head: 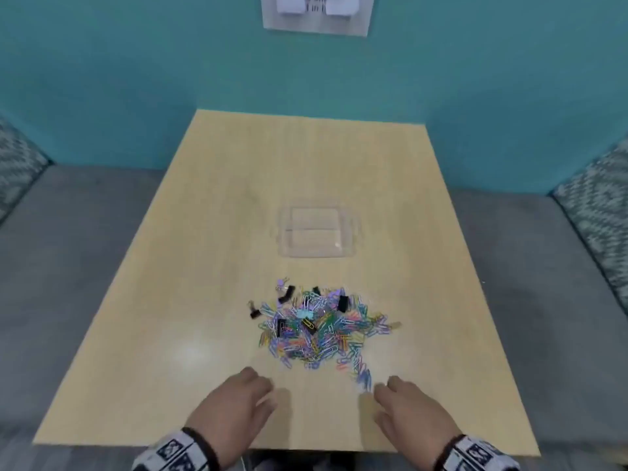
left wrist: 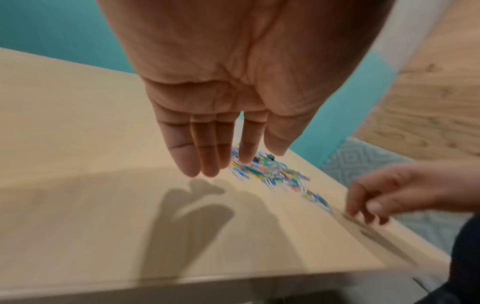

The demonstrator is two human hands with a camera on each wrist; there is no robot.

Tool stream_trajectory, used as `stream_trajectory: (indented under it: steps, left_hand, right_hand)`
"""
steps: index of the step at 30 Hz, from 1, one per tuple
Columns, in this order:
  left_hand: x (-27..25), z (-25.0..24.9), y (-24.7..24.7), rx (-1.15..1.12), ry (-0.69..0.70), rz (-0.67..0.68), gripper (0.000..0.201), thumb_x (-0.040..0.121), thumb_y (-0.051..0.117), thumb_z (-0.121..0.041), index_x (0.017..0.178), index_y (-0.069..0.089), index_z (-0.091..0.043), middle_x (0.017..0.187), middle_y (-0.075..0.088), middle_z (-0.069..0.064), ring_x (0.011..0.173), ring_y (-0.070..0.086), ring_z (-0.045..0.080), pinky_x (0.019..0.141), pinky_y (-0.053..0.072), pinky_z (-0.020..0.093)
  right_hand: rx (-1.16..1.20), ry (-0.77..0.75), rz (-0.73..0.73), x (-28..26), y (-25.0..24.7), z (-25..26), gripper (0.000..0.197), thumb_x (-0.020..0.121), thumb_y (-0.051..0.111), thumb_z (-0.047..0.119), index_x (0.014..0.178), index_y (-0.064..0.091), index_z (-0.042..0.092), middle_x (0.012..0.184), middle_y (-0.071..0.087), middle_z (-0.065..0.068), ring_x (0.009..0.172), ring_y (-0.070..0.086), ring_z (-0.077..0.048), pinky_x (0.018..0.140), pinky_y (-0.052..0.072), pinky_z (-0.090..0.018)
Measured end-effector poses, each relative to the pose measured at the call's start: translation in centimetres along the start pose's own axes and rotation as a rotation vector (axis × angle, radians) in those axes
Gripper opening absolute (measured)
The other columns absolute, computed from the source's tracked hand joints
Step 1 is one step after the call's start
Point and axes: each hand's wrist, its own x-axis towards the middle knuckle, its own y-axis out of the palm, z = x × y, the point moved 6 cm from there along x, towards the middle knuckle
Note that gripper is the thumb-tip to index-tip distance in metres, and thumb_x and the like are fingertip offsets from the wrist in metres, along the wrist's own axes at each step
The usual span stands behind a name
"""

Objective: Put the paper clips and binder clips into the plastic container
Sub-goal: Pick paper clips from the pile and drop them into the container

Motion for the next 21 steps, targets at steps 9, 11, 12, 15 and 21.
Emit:
stream_trajectory:
  steps: [9, 11, 12, 15, 21]
  left_hand:
    - [4.5, -4.9, 2.9, 0.230, 0.129, -0.112, 0.028, 0.084, 0.048, -0.034, 0.105, 0.059, -0.019, 0.115, 0.052, 0.002, 0.099, 0.049, 0.027, 0.079, 0.049, 0.039]
    - [4.9, -5.2, 2.6, 0.189, 0.115, -0.129, 0.027, 0.084, 0.051, -0.031, 0.107, 0.057, -0.018, 0.115, 0.051, 0.003, 0.101, 0.048, 0.027, 0.082, 0.048, 0.040]
    - [4.9, -5.1, 2.5, 0.164, 0.098, -0.134, 0.027, 0.084, 0.053, -0.029, 0.109, 0.056, -0.018, 0.115, 0.050, 0.003, 0.100, 0.047, 0.027, 0.082, 0.048, 0.040]
    - [4.9, -4.4, 2.4, 0.135, 0.075, -0.135, 0.043, 0.082, 0.059, -0.025, 0.123, 0.047, -0.021, 0.120, 0.049, 0.004, 0.100, 0.049, 0.028, 0.080, 0.050, 0.039]
    - [7.3, -5.8, 3.1, 0.226, 0.122, -0.109, 0.069, 0.084, 0.058, -0.030, 0.143, 0.022, -0.027, 0.141, 0.038, 0.011, 0.115, 0.043, 0.034, 0.088, 0.048, 0.046]
  right_hand:
    - [-0.038, -0.176, -0.268, 5.1, -2.0, 4.1, 0.023, 0.088, 0.053, 0.022, 0.110, 0.053, 0.016, 0.112, 0.050, -0.007, 0.099, 0.047, -0.029, 0.077, 0.047, -0.040]
    - [0.015, -0.226, -0.265, 5.5, -2.5, 4.4, 0.024, 0.092, 0.049, 0.024, 0.115, 0.052, 0.018, 0.116, 0.048, -0.004, 0.106, 0.043, -0.027, 0.083, 0.044, -0.038]
    - [0.061, -0.222, -0.279, 5.5, -2.9, 4.1, 0.024, 0.093, 0.048, 0.024, 0.115, 0.053, 0.019, 0.116, 0.048, -0.003, 0.106, 0.043, -0.025, 0.084, 0.043, -0.036]
    - [0.225, -0.083, -0.387, 5.4, -4.1, 1.2, 0.027, 0.093, 0.050, 0.023, 0.119, 0.052, 0.019, 0.119, 0.046, -0.002, 0.110, 0.043, -0.024, 0.084, 0.044, -0.035]
    - [0.320, 0.179, -0.361, 7.2, -4.3, -1.2, 0.080, 0.079, 0.064, 0.050, 0.145, 0.024, 0.028, 0.142, 0.029, -0.004, 0.124, 0.026, -0.026, 0.097, 0.037, -0.038]
